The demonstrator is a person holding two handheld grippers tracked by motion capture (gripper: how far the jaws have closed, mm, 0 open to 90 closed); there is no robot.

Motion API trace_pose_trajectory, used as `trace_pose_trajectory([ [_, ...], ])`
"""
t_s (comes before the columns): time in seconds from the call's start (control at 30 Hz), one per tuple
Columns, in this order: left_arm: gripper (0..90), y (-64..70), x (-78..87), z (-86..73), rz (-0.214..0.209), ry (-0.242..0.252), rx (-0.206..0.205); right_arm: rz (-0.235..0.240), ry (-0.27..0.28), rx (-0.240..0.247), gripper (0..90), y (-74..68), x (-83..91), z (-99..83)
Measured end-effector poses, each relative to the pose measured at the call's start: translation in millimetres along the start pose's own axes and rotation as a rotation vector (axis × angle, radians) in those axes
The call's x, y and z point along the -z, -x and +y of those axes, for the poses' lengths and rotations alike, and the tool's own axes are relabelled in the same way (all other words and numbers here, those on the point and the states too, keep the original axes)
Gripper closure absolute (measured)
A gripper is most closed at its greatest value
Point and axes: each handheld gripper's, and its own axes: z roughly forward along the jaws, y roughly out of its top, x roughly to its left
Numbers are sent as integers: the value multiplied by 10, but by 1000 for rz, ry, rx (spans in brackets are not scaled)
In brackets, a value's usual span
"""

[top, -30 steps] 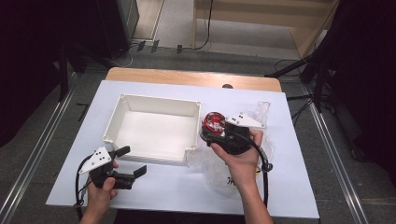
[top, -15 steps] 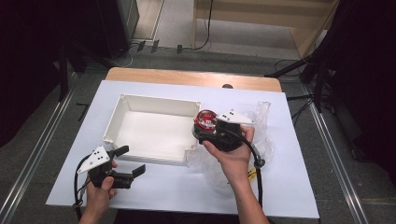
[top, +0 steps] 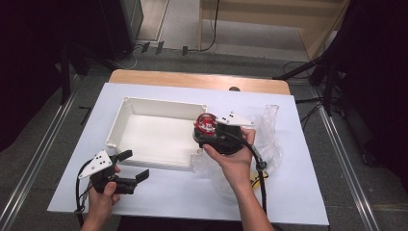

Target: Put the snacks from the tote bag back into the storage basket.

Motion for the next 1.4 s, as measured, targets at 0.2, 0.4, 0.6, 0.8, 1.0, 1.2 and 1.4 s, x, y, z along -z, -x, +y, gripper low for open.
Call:
trace_pose_trajectory([
  [0.2, 8, -12, 7, -1, 0, 3, 2, 9, -9, 7, 257, -57, -75, 0],
  [0.4, 8, -14, 5, -2, -3, 2, 2, 13, -19, 12, 257, -101, -127, -5],
  [0.6, 8, -18, 9, -3, -2, 3, 7, 18, -26, 21, 257, -132, -164, -15],
  [0.8, 8, -22, 5, -7, -6, 1, 7, 22, -32, 28, 257, -159, -198, -26],
  [1.0, 8, -22, 1, -8, -9, 1, 9, 23, -44, 36, 257, -182, -234, -45],
  [1.2, 9, -26, -1, -11, -9, 2, 15, 25, -49, 41, 257, -196, -255, -57],
  [1.4, 8, -26, -3, -13, -9, 1, 14, 33, -49, 44, 257, -215, -265, -61],
])
